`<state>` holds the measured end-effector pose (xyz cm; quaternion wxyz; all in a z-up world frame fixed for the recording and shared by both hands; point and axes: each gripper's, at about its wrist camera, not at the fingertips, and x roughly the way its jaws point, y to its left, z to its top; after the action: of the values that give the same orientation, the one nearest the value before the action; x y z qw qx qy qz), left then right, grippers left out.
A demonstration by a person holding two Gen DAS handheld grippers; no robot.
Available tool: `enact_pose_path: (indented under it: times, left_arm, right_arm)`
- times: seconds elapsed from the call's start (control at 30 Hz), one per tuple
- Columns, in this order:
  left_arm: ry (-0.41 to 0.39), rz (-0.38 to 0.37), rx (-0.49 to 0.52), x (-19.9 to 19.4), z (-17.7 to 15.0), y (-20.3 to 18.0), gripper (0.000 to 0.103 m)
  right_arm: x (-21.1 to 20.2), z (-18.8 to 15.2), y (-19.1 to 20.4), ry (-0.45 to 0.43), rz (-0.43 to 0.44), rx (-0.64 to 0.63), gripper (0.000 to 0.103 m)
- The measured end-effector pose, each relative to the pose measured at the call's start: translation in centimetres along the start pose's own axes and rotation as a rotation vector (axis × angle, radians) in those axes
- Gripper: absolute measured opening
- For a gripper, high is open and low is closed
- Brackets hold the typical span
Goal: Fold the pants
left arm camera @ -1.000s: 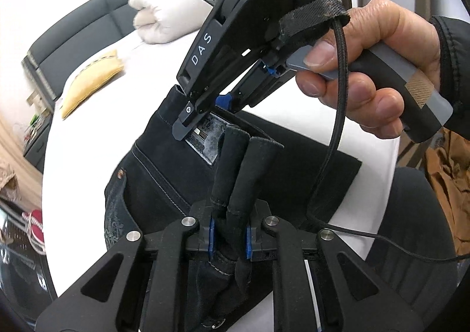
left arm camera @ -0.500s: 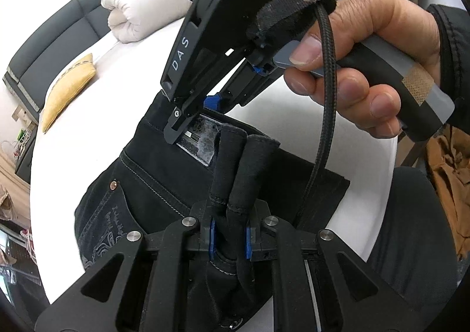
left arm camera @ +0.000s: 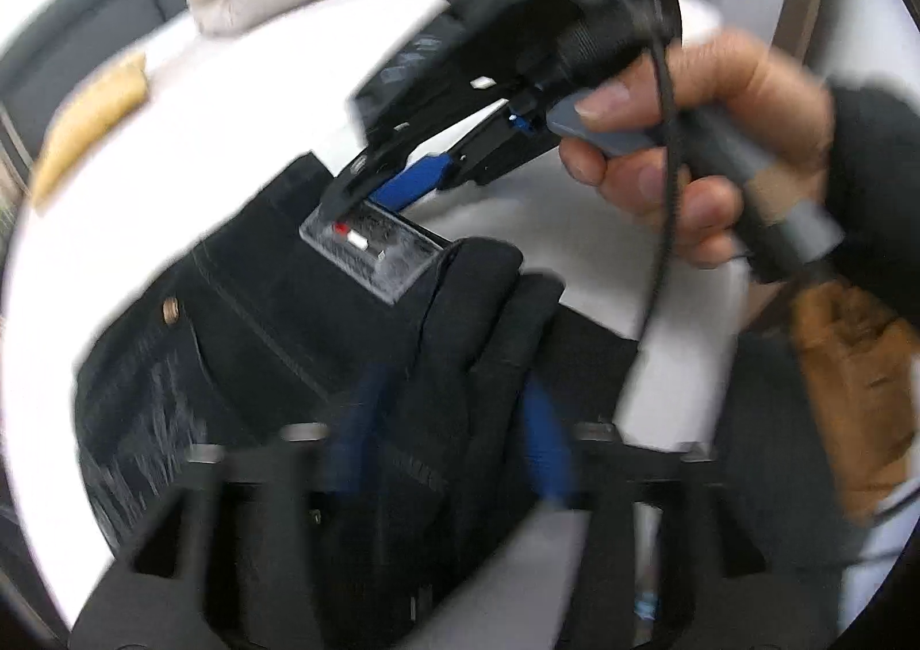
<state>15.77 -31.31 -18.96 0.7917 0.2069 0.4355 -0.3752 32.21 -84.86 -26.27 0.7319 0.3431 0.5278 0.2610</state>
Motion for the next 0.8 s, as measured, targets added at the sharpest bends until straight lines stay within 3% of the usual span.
enact_pose_path:
  times: [0.07, 0.13, 0.23, 0.37, 0.4, 0.43, 0.47, 0.5, 0.57, 0.6, 0.67, 0.8]
  left_arm:
    - [-0.035, -0.079, -0.081, -2.5, -0.8, 2.0, 0.072]
    - [-0.069, -0.103, -0.144, -5.0, -1.8, 4.5, 0.072]
    - [-0.140, -0.114, -0.252, -7.9, -3.7, 8.6, 0.072]
    - [-0.155, -0.160, -0.422, -8.0, -4.8, 14.7, 0.071]
    - [-0.163, -0.191, -0.465, -7.6, -4.9, 16.0, 0.066]
    - [-0.176, -0.268, -0.538, -6.8, -5.2, 18.2, 0.059]
    - [-0.171, -0.331, -0.601, -5.8, -5.2, 19.5, 0.040]
    - [-0.152, -0.383, -0.666, -4.6, -5.2, 21.2, 0.029]
    - [-0.135, -0.461, -0.750, -2.5, -5.5, 23.5, 0.024]
    - [-0.130, -0.455, -0.756, -1.8, -5.6, 24.2, 0.020]
    - [-0.107, -0.476, -0.727, -0.8, -5.6, 24.5, 0.019]
    - [-0.114, -0.522, -0.718, -0.6, -6.5, 24.6, 0.019]
  right_arm:
    - [-1.1, -0.1, -0.1, -0.030, -0.047, 0.015, 0.039]
    - [-2.4, -0.5, 0.2, -0.056, -0.132, 0.018, 0.039]
    - [-4.1, -1.2, 2.2, -0.085, -0.121, -0.020, 0.038]
    - [-3.5, -2.4, 6.9, -0.066, -0.049, -0.115, 0.017]
    - [-2.7, -2.7, 7.8, -0.045, -0.047, -0.137, 0.011]
    - [-1.9, -3.0, 8.3, -0.030, -0.052, -0.152, 0.009]
    - [-1.1, -3.1, 8.7, -0.017, -0.059, -0.163, 0.008]
    - [-0.3, -3.1, 8.6, 0.000, -0.050, -0.160, 0.008]
    - [1.1, -3.0, 7.5, 0.025, -0.035, -0.114, 0.008]
    - [1.7, -2.8, 6.7, 0.035, -0.035, -0.081, 0.008]
    - [2.5, -2.6, 4.5, 0.053, -0.041, -0.008, 0.000]
    - [2.6, -3.1, 2.0, 0.042, 0.041, 0.081, 0.000]
